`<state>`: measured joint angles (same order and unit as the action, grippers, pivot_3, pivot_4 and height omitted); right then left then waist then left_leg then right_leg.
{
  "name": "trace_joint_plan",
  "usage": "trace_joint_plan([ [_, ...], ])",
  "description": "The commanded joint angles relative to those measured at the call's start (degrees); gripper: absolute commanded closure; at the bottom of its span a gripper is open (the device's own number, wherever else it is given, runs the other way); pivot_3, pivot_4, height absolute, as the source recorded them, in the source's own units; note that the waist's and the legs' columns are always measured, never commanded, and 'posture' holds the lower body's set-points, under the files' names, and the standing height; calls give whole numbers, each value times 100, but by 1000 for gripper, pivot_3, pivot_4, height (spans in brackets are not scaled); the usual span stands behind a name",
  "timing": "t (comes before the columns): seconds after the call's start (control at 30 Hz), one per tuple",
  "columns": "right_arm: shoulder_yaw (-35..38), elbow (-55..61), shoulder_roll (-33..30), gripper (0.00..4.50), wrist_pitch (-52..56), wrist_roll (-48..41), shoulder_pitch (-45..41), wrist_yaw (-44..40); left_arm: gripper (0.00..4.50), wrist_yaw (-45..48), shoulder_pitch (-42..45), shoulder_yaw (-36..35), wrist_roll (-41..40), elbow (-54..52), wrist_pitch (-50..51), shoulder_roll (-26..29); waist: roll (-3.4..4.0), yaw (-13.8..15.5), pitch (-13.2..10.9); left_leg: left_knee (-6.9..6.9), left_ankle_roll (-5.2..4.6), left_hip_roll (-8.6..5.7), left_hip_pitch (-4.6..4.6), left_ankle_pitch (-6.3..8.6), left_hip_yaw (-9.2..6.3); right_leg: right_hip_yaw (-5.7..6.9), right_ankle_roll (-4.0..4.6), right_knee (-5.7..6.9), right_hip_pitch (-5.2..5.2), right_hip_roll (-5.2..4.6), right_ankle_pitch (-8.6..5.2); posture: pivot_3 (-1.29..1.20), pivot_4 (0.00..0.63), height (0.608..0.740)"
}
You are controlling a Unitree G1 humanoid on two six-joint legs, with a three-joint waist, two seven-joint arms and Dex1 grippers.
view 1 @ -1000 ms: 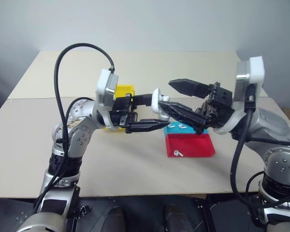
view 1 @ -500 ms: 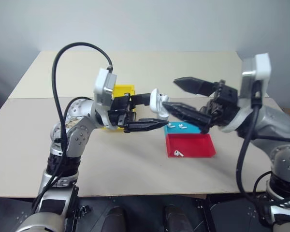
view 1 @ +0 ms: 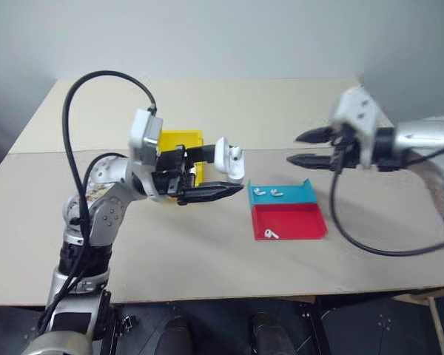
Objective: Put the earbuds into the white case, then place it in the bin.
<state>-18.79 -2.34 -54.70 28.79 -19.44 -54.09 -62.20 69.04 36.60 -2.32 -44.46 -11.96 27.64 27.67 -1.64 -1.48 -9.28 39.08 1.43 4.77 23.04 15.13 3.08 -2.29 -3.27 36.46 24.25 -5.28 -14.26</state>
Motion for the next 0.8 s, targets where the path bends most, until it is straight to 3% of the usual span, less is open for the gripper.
trace_joint_plan([
  [0.03, -713, -1016, 293, 3093, -1061, 1078, -700, -963, 1688, -45, -3, -102, -91, -191, -109, 0, 2, -8, -1, -2, 0, 0, 0, 0, 1, -1, 0, 0, 2, 0, 0, 0, 150, 740],
  [0.3, -1563, -3807, 1374, 3093, -2872, 2497, -1862, -2330, 1688, -103, -142, -137, -80, -307, -169, 26, 6, 48, -4, -4, 10, 0, 13, -6, -1, 13, -4, -24, 2, -4, 3, 0, 150, 740],
  [0.53, -1696, -5385, 2072, 3093, -3825, 3391, -2338, -2301, 1688, -178, -233, -177, -78, -392, -224, 68, 11, 34, -7, -10, 68, 1, 8, -39, -1, 15, -3, -17, 2, -3, 4, 0, 150, 740],
  [0.8, -1566, -6118, 2429, 3093, -4223, 3876, -2441, -2082, 1688, -322, -334, -198, -80, -568, -225, 90, 15, 10, -9, -11, 73, 1, 7, -42, -2, 14, -3, 26, 3, -3, 4, 0, 150, 740],
])
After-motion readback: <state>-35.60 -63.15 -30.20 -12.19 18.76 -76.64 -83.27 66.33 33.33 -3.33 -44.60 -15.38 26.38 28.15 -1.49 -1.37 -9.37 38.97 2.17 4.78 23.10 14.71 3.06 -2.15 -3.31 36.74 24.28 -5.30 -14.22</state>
